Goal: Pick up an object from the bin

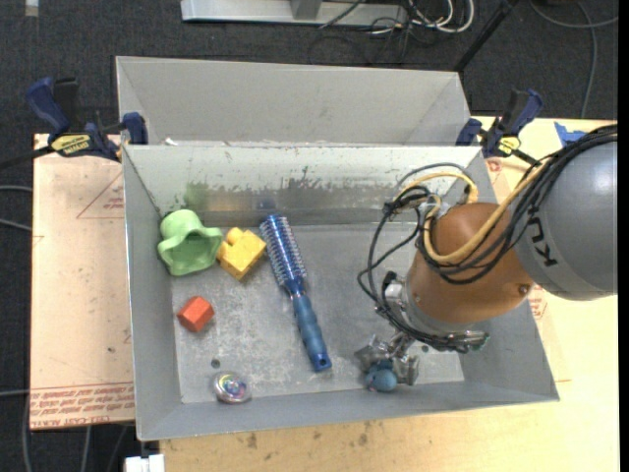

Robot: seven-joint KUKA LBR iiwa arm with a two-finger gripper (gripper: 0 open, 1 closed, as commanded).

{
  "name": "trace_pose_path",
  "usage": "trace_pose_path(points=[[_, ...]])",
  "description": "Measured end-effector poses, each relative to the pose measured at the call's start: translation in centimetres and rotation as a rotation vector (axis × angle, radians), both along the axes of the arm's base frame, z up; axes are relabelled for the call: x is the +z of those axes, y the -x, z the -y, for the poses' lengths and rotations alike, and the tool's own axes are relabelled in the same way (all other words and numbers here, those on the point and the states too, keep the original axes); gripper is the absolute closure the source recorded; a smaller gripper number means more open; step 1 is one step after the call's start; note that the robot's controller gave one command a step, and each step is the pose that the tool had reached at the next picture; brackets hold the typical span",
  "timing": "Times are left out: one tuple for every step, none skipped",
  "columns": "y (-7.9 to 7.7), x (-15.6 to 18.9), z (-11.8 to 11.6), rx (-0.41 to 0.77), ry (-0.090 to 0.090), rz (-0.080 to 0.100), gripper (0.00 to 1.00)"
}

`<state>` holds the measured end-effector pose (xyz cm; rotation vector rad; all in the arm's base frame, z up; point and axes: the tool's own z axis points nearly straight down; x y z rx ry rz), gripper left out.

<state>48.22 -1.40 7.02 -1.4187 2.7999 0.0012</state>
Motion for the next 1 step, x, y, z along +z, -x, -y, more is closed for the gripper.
trace_pose_path(points=[[-0.25,14.27,-0.9,0.069,0.001,0.009,1.0]])
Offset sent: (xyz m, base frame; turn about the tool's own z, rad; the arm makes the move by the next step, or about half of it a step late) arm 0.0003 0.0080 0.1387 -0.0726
